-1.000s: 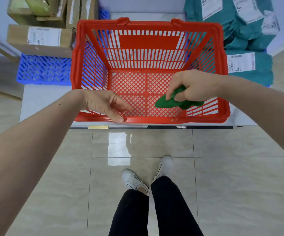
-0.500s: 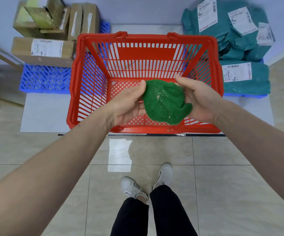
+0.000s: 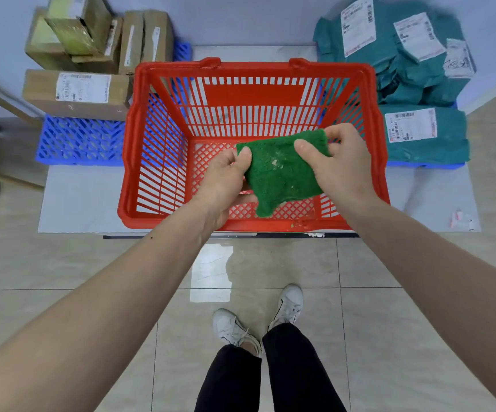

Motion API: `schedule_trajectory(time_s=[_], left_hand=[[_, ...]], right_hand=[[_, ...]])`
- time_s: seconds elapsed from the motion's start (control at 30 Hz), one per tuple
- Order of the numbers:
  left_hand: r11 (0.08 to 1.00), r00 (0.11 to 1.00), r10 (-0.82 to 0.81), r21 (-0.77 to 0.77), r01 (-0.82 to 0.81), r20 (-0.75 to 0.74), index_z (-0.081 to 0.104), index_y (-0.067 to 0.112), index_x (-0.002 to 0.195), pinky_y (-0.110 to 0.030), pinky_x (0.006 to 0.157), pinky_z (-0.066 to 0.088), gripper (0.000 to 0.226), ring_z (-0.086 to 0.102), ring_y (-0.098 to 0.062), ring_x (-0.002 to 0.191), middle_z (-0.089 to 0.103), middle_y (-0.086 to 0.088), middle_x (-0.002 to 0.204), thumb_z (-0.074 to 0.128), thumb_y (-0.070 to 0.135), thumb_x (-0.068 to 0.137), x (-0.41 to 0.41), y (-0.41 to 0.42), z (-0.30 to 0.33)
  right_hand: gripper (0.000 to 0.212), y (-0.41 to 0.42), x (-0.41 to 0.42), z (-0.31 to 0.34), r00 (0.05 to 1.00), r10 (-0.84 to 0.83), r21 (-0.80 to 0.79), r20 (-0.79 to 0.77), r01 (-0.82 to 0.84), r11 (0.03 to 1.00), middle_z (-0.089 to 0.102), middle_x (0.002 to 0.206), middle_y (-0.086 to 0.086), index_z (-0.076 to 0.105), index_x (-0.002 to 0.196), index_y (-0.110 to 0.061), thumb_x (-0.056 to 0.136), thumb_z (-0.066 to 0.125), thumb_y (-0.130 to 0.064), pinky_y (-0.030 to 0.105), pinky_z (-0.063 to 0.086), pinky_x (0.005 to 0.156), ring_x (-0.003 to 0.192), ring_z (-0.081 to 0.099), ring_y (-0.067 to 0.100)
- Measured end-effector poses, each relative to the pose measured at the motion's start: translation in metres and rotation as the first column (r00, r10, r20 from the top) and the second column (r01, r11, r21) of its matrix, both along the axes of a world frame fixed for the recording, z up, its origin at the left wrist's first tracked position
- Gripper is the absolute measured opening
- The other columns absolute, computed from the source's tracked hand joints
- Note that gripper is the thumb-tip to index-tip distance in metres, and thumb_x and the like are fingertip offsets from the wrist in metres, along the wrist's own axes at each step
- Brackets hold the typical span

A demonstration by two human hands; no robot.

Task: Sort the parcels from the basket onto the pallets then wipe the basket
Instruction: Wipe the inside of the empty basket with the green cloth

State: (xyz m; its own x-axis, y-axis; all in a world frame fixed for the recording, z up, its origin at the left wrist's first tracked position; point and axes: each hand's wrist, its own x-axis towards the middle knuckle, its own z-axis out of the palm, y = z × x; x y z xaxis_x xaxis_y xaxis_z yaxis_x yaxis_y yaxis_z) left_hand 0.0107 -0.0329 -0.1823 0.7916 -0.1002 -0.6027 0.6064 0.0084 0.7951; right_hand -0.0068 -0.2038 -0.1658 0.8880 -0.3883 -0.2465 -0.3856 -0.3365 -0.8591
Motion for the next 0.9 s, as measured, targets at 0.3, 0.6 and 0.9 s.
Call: schedule_trajectory(time_s=[0.3, 0.6, 0.9], left_hand=[[0.973, 0.997, -0.056, -0.225, 0.043, -0.048, 0.069, 0.018, 0.107, -0.034, 0.070, 0.059, 0.061, 0.071, -0.020, 0.090, 0.071, -0.001, 0.102, 0.029, 0.063, 0.097, -0.016, -0.007, 0.033], [0.853, 0.872, -0.469, 0.332, 0.403, 0.144, 0.067, 0.017, 0.093, -0.028, 0.076, 0.054, 0.017, 0.059, -0.010, 0.082, 0.065, -0.001, 0.094, 0.071, 0.032, 0.088, -0.020, 0.024, 0.005], [0.664, 0.702, -0.712, 0.352, 0.660, 0.028, 0.079, 0.016, 0.093, -0.036, 0.096, 0.053, 0.016, 0.069, -0.011, 0.090, 0.076, 0.008, 0.087, 0.080, 0.014, 0.077, -0.013, 0.035, -0.021]], right_hand=[[0.042, 0.013, -0.019, 0.017, 0.957, 0.274, -0.107, 0.094, -0.263, 0.959, 0.073, 0.098, -0.012, 0.068, 0.113, -0.022, 0.076, 0.082, -0.038, 0.021, 0.054, 0.082, 0.091, 0.067, -0.001], [0.018, -0.016, -0.045, 0.028, 0.999, 0.047, -0.037, -0.013, -0.048, 0.998, 0.071, 0.083, -0.008, 0.069, 0.093, -0.022, 0.084, 0.068, -0.038, 0.045, 0.058, 0.083, 0.082, 0.069, 0.013], [0.024, 0.031, -0.107, -0.008, 0.996, 0.068, -0.226, 0.055, -0.054, 0.973, 0.059, 0.101, -0.009, 0.052, 0.114, -0.020, 0.094, 0.064, -0.026, 0.013, 0.037, 0.074, 0.086, 0.054, 0.000]])
